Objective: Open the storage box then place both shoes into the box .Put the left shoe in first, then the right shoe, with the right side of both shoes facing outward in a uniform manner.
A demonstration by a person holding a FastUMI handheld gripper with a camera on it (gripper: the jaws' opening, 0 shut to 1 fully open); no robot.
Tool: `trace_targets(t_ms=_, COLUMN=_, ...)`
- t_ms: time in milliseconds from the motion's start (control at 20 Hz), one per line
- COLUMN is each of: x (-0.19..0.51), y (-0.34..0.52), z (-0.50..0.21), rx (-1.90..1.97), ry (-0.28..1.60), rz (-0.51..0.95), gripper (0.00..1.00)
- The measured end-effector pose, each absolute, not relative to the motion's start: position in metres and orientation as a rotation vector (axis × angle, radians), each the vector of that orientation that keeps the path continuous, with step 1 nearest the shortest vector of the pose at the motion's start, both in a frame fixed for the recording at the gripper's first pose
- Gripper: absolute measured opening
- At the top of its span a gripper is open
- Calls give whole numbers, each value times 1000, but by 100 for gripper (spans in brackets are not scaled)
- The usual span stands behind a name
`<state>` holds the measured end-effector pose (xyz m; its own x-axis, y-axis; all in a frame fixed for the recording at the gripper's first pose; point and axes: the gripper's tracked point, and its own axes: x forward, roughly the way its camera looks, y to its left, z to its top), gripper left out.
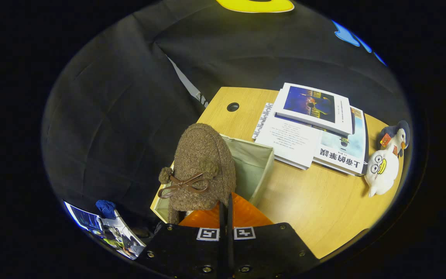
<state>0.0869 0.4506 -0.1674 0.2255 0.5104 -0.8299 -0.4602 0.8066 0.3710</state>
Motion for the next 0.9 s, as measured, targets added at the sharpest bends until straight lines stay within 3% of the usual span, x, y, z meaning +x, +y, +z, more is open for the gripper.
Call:
trace_targets(t_ms=500, x=85, y=480, z=-198, rx=-13, ry=1189, rz=626, gripper=3)
trace_targets(t_ms=550, x=84, y=481, z=-200, rx=-4, ry=1183, rz=628, gripper=11)
trace_targets(t_ms=650, x=84, y=477, z=-186, rx=33, ry=1140, rz=635, gripper=39)
trace_targets(t_ms=700, x=86, y=471, z=-177, rx=31, ry=1108, rz=630, gripper=61)
trace_targets(t_ms=750, x=89, y=463, z=-168, rx=23, ry=1070, rz=622, gripper=69)
trace_targets(t_ms=800, x=91, y=455, z=-162, rx=14, ry=1030, rz=611, gripper=88)
trace_targets(t_ms=900, x=95, y=434, z=-147, rx=1, ry=945, rz=576, gripper=97)
